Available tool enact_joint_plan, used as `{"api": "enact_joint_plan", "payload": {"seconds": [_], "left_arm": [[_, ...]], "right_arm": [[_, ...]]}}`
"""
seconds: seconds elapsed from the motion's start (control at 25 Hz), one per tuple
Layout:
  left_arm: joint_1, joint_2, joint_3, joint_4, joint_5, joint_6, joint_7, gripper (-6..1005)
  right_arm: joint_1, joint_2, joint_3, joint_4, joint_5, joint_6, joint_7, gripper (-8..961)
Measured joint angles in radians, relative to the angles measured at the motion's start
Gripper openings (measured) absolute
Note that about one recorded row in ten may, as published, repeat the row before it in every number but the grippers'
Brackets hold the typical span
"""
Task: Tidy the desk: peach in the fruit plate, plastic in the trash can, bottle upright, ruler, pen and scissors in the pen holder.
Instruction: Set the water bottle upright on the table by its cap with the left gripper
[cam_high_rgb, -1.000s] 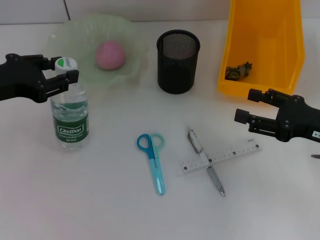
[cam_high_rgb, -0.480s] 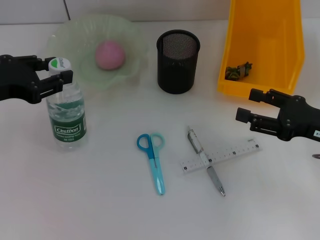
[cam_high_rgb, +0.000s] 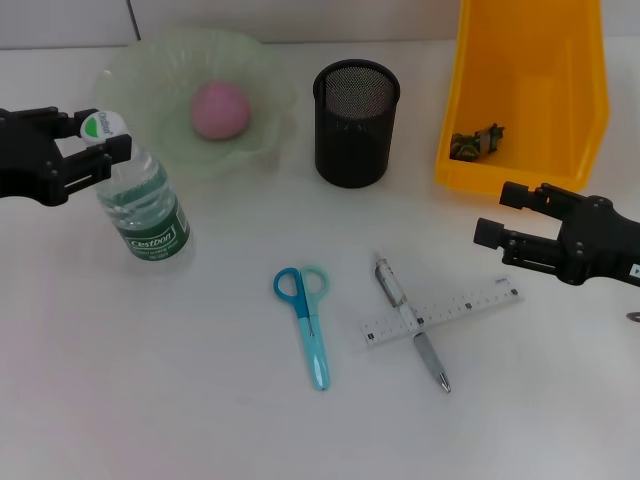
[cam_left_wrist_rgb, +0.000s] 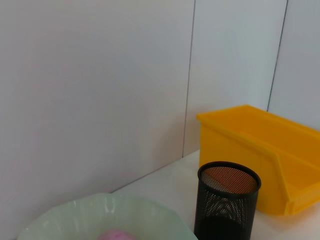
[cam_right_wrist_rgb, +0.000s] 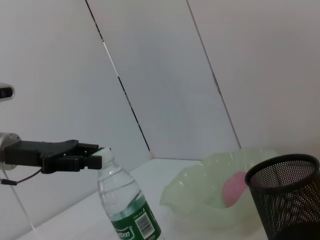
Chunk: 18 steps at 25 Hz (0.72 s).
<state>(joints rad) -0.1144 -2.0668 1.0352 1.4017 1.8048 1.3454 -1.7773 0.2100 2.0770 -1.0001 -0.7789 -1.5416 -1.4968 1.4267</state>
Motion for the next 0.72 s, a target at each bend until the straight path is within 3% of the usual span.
{"api": "enact_joint_plan", "payload": {"seconds": [0.72], "left_arm": [[-0.007,-0.001,-0.020,-0.004,-0.008,0.002,0.015,435]], "right_arm": [[0.000,0.000,-0.002,0.000,0.000,-0.007,0.007,800]]}}
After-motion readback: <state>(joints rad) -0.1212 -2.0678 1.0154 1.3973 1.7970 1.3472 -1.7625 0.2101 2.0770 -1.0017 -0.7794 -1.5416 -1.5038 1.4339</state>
